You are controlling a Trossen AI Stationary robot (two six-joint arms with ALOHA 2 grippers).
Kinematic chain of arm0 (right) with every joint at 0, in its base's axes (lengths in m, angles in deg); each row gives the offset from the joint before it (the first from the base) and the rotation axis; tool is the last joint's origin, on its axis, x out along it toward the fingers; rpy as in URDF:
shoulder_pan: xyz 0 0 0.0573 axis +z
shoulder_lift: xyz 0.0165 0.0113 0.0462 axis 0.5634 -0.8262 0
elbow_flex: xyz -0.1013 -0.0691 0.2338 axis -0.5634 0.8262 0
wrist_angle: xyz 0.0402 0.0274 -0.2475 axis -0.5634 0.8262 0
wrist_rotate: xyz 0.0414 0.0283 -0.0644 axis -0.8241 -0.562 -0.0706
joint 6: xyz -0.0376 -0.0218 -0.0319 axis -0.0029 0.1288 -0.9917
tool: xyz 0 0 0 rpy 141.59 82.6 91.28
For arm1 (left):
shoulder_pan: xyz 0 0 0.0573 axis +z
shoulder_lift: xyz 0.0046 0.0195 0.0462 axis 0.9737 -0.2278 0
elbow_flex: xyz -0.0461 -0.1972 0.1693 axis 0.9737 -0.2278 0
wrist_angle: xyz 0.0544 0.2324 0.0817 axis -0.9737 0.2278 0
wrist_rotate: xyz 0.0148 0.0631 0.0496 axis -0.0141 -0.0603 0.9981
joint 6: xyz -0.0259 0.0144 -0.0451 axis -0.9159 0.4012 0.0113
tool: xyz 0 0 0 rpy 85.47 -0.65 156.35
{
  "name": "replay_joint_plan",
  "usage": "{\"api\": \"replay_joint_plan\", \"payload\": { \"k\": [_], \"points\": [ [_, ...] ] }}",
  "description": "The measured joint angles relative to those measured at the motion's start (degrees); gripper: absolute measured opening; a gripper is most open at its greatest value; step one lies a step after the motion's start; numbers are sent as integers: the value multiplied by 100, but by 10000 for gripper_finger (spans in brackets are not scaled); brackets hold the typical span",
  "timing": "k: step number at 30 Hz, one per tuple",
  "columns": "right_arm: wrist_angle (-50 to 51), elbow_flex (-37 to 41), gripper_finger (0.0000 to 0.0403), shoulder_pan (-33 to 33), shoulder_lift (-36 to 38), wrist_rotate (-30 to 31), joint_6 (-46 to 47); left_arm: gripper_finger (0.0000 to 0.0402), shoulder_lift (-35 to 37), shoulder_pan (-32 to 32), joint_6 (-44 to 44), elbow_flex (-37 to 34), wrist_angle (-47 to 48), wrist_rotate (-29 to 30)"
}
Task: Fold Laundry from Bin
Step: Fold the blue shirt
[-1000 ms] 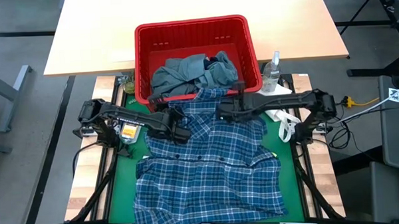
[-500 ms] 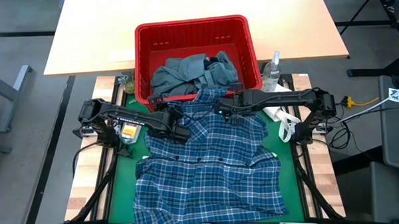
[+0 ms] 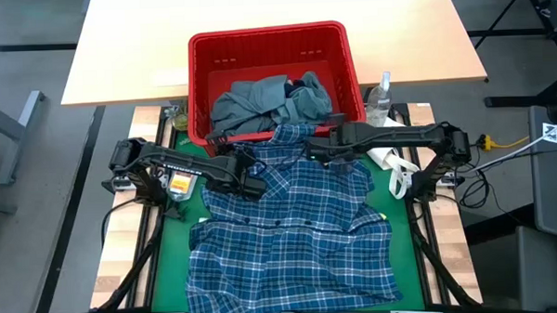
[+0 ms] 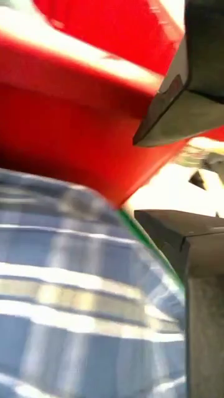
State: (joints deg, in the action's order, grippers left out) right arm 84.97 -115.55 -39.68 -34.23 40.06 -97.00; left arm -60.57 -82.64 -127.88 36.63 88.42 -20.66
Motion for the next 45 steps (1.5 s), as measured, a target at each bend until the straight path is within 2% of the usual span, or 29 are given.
{"api": "replay_joint_plan", "payload": {
  "k": [7,9,16,20,24,27,36,40,45],
  "points": [
    [1175,-17,167,10,372,-251,912,0,0,0,-7,-2,-9,-93],
    [1131,81,166,13,547,-277,1054,0,-2,6,-15,-13,-7,-291],
    [981,1261,166,93,1532,-993,1613,0,-7,3,-15,-14,-24,-503],
    [443,2274,166,285,2214,-1401,2193,0,-7,2,-15,-13,-24,-495],
    [-545,3153,166,465,2719,-2222,2246,0,-7,2,-4,-13,-24,-479],
    [-1027,3564,166,467,2828,-2604,2252,0,-7,2,-7,-11,-24,-479],
    [-1453,4274,166,394,2803,-2647,2292,0,-7,0,-7,-9,-26,-477],
    [-1738,4572,166,120,2803,-2646,2384,0,-7,0,-7,-9,-26,-477],
    [-2160,4932,166,-366,2803,-2953,2395,0,-7,0,-7,-7,-28,-477]
  ]
}}
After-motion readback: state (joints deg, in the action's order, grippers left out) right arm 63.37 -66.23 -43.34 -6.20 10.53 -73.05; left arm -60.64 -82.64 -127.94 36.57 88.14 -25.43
